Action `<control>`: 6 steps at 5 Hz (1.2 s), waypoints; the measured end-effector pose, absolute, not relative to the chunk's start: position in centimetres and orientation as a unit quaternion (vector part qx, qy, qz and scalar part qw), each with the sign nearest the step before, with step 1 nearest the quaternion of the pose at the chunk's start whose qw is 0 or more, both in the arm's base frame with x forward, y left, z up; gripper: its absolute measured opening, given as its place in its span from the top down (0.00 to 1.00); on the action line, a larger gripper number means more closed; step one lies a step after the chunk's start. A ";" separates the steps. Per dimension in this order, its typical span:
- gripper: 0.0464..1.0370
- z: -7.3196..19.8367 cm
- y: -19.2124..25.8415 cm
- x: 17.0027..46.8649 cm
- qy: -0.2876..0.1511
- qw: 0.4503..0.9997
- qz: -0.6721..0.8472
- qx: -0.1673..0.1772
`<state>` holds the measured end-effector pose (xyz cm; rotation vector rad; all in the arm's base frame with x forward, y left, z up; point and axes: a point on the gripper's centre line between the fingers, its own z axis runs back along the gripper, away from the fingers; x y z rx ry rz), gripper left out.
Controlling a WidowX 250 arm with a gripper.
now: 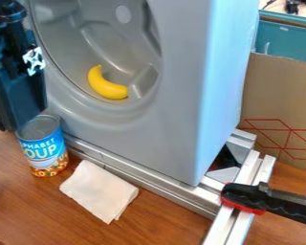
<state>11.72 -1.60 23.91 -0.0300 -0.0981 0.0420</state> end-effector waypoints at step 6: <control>0.04 10.9 5.5 18.8 -0.059 0.997 -0.033 -0.039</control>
